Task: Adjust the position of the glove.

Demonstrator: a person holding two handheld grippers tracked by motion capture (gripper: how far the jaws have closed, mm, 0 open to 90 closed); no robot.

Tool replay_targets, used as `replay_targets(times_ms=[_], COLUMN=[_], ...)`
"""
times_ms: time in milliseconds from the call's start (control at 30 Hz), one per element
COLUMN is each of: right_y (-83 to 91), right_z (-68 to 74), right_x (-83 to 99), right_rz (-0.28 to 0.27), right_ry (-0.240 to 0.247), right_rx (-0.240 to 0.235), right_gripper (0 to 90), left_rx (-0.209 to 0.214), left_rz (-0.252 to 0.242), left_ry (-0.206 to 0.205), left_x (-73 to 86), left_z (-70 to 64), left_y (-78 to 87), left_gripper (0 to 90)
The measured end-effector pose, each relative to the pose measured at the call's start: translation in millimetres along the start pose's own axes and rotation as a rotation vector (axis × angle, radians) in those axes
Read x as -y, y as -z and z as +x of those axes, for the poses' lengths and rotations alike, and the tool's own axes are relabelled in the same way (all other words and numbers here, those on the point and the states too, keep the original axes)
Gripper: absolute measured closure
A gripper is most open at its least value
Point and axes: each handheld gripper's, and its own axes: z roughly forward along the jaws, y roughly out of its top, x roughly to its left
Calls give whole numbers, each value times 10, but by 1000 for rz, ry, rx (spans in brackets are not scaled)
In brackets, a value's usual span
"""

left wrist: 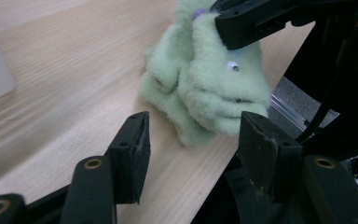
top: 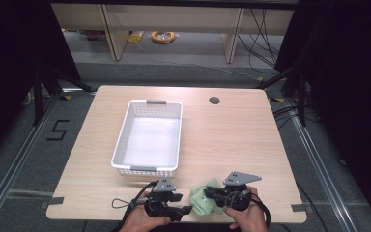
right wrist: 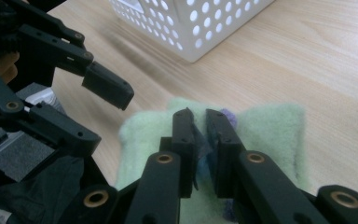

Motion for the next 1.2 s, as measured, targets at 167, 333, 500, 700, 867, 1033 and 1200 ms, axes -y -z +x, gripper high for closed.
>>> replay_targets(times_ms=[167,333,500,700,867,1033,1200], right_y=[-21,-20,-30,13,126,176,128], right_z=[3,-18,-24,0,32,88,-21], right_x=[34,36,38,20,-7,86,99], right_rz=[19,15,22,25,-7,-3,7], right_ry=[-13,-1,7,1,32,1,-2], right_rx=[4,27,4,-3,-11,-19,-17], right_gripper=[811,810,811,846,867,870,870], left_rx=[6,6,3,33,53,84,87], left_rz=[23,9,5,-30,-49,-15,9], left_ry=[-4,-38,-46,-54,-62,-16,-11], left_x=[1,-23,-24,-86,-249,-333,-296], left_z=[-41,-41,-43,-48,-31,88,111], left_y=[-100,-168,-171,-91,3,-101,-160], left_gripper=[470,578,749,819,827,827,825])
